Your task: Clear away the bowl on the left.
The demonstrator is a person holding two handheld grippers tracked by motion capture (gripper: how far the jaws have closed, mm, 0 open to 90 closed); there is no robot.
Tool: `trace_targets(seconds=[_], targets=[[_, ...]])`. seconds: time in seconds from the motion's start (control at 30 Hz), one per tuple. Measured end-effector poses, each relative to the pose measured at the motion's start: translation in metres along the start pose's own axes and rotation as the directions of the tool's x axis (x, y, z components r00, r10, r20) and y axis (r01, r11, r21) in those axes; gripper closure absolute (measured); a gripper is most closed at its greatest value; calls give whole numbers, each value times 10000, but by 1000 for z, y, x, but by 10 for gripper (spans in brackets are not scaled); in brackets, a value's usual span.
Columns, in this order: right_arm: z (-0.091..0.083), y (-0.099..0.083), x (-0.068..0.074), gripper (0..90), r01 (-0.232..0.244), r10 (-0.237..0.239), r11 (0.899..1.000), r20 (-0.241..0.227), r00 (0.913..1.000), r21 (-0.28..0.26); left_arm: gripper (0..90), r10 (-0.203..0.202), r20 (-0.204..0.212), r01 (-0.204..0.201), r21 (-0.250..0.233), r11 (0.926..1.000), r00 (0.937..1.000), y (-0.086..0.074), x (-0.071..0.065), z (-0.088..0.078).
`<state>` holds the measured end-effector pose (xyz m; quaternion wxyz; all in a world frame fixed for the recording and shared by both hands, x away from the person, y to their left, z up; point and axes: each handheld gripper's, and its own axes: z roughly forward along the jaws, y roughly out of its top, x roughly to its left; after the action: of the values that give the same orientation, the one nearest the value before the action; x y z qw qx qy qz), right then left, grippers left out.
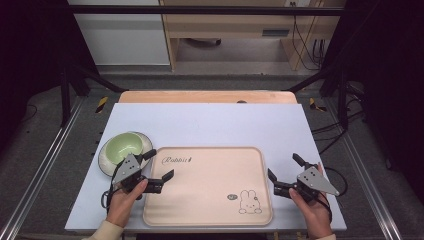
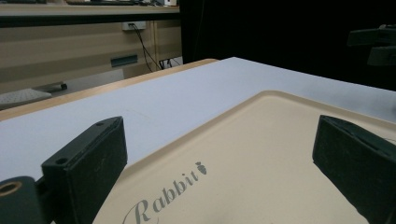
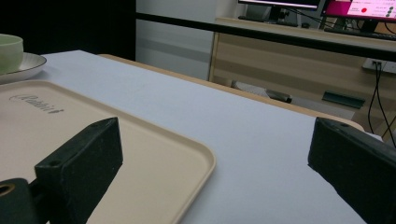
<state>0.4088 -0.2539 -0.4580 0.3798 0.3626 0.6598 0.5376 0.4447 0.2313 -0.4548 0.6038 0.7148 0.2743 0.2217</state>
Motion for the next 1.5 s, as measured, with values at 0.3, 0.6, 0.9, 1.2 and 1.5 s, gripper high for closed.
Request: trace_targets(seconds=[0.3, 0.6, 0.9, 1.2, 1.5], targets=[[1, -1, 4, 34, 0, -1, 9996, 24, 10000, 276, 31, 43, -60, -42, 106, 9999, 10000, 0, 0, -1], [2, -1, 7, 32, -9, 5, 9994, 106, 9999, 332, 31, -189, -129, 190, 73, 9998, 9997, 1, 1, -3], [3, -2, 7, 33, 7, -14, 9992, 176, 9998, 399, 30, -377, -273, 372, -201, 9991, 9989, 4, 7, -8], [3, -1, 9, 29, 15, -21, 9993, 163, 9999, 361, 21, -472, -453, 445, -592, 9973, 9979, 12, 10, -13], [3, -1, 8, 29, 67, -77, 9993, 257, 9996, 363, 21, -421, -645, 364, -871, 9955, 9970, 20, 14, -20]])
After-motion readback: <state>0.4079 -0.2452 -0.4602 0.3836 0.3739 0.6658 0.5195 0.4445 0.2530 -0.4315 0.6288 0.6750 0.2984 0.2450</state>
